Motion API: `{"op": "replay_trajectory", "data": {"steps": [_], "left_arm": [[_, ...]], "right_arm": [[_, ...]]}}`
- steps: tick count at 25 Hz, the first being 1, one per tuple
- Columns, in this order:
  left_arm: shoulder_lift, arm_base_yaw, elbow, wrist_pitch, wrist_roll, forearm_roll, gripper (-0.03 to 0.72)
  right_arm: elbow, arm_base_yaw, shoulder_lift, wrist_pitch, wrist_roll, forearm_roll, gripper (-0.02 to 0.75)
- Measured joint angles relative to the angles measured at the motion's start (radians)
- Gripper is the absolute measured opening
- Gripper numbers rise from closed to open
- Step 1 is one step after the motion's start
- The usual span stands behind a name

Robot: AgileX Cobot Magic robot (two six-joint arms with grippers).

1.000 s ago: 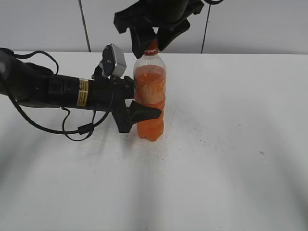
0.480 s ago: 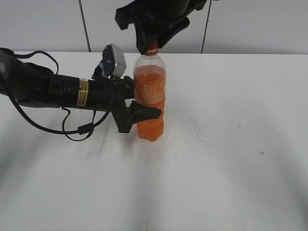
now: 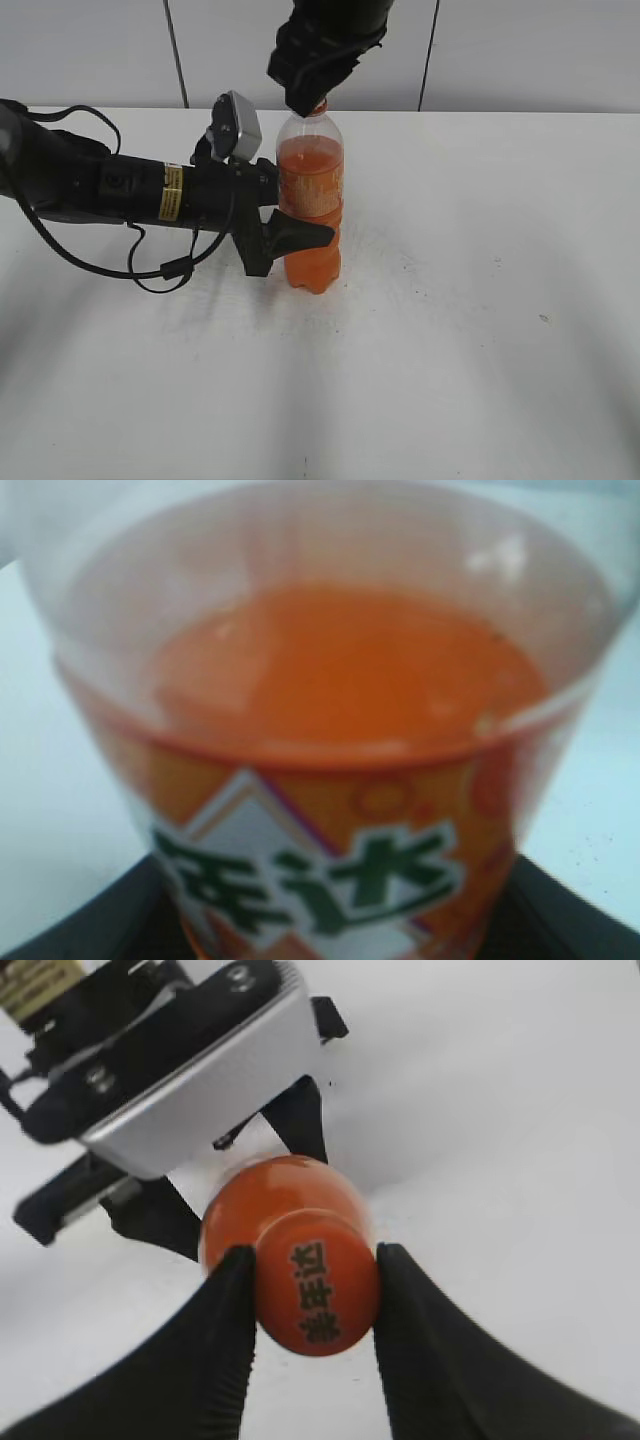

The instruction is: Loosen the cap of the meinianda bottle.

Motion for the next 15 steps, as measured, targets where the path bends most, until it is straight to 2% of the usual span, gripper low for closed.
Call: {"op": "replay_trajectory", "data": {"steps": [5,11,15], "left_arm": [[0.000,0.000,0.000,-0.001,0.000,0.000,0.426],[0.000,0.000,-0.001,-0.001,0.000,0.002,0.426],[0.000,0.000,-0.001,-0.001,0.000,0.004,0.426]], "right_arm": [[0.000,0.000,0.000,-0.001,-0.431,-0.002,0.274],[-0.001,0.000,0.000,-0.001,-0.672,0.004,0.274],[-0.002,0.000,0.000,-0.001,-0.738,0.013,0.274]]}}
